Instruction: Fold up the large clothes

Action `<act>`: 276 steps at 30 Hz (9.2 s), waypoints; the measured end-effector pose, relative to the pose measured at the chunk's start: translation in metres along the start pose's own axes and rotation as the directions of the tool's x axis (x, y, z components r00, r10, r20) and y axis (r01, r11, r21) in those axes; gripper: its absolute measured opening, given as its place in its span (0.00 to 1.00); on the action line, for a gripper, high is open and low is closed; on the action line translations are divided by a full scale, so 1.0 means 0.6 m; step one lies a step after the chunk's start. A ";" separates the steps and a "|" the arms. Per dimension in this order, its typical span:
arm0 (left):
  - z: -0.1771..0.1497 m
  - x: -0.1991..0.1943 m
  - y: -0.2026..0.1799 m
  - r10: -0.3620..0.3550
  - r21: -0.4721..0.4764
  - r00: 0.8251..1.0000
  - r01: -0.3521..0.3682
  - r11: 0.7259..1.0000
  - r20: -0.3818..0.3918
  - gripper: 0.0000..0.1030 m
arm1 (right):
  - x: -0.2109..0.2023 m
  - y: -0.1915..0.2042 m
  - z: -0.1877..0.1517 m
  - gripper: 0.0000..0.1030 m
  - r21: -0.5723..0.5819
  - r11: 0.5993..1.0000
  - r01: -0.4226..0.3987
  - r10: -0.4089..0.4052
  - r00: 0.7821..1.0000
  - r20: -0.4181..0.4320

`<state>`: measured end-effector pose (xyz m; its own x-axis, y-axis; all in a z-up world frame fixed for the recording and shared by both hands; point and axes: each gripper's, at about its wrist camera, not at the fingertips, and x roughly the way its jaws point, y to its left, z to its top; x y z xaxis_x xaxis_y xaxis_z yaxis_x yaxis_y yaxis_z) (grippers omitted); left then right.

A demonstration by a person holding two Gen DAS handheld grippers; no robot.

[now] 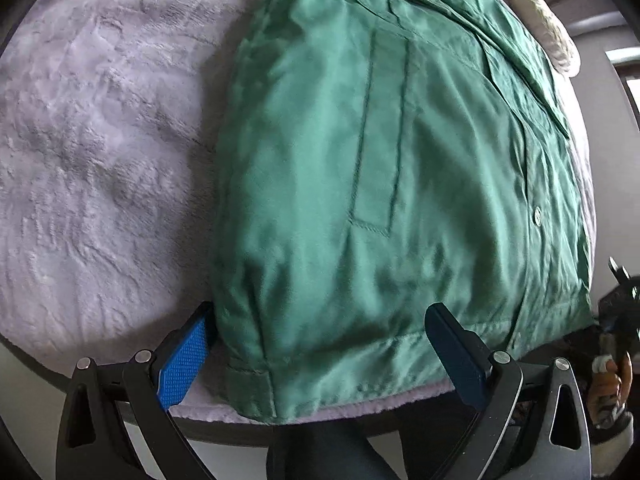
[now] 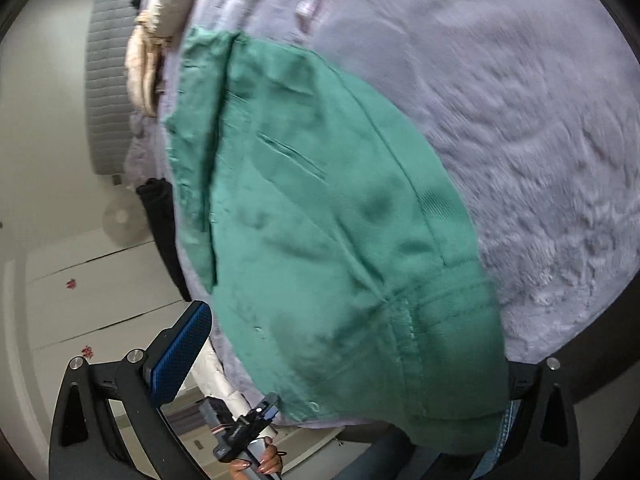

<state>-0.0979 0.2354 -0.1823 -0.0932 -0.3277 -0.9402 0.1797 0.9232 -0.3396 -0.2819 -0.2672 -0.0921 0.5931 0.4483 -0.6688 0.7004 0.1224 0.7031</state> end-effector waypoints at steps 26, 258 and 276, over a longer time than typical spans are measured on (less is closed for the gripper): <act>0.036 -0.138 -0.150 -0.304 0.011 0.936 0.307 0.952 0.180 0.28 | -0.028 0.064 -0.011 0.10 -0.113 0.992 -0.060 0.056 0.998 -0.038; 0.445 -0.102 0.038 -0.147 -0.054 0.955 0.166 0.985 0.258 0.98 | 0.575 0.388 -0.065 0.83 -0.209 0.955 -0.210 0.156 0.956 -0.246; 0.553 -0.021 -0.069 -0.504 -0.020 0.860 0.507 0.862 0.075 0.98 | 0.530 0.447 -0.062 0.10 -0.339 0.894 -0.292 0.179 0.928 -0.327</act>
<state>0.2210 0.1347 -0.1656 -0.0974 -0.7627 -0.6394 0.0878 0.6334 -0.7689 0.0796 -0.0586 -0.1075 0.5460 0.7271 -0.4162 0.3185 0.2793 0.9058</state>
